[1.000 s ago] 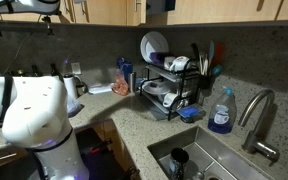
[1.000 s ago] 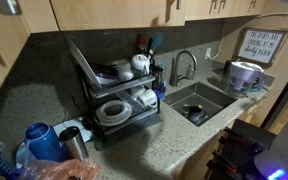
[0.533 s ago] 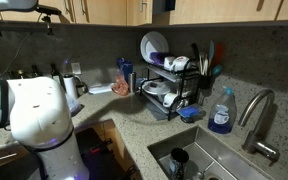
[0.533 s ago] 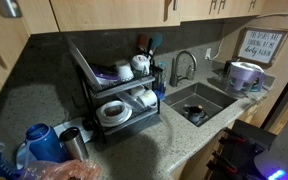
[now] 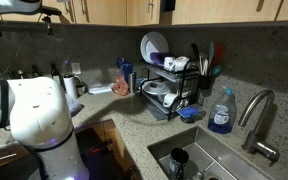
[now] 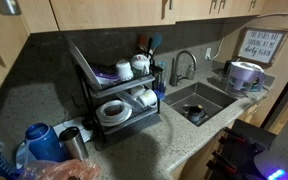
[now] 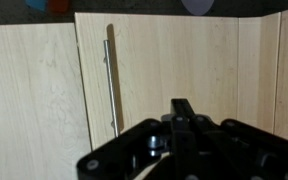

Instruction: Close the open upper cabinet doors

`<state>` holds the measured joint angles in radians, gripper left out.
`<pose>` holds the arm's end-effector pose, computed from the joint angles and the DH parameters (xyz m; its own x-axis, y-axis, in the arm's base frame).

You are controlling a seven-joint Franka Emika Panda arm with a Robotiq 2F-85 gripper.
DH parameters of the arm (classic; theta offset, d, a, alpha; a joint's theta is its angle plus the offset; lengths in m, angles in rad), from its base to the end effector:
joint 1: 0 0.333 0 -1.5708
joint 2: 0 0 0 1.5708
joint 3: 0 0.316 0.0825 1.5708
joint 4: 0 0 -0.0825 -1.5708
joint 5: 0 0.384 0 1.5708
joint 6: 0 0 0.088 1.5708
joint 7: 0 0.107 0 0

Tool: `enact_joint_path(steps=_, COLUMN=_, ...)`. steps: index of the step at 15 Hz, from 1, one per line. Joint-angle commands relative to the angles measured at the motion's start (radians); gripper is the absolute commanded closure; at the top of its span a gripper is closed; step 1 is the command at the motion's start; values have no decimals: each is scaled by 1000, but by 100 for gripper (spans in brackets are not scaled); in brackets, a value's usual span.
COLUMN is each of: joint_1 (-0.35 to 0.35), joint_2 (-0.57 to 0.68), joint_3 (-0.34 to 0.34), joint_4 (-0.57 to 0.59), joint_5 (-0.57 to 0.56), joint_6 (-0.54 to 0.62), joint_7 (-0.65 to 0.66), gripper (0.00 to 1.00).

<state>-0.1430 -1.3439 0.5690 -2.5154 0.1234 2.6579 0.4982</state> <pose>0.1649 0.2327 0.7169 0.1322 -0.0593 0.9894 -0.0228 -0.9981 -0.0568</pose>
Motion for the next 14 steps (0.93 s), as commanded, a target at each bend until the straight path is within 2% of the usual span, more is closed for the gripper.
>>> enact_joint_path(steps=1, joint_1=-38, joint_2=31, joint_3=3, joint_4=-11, joint_5=5, joint_6=60, joint_7=26, gripper=100)
enact_joint_path(steps=8, joint_1=-115, joint_2=84, joint_3=10, joint_4=-9, joint_5=7, joint_6=138, joint_7=50, gripper=100)
enact_joint_path(steps=14, joint_1=-123, joint_2=102, joint_3=8, joint_4=-11, joint_5=8, joint_6=160, joint_7=53, gripper=100)
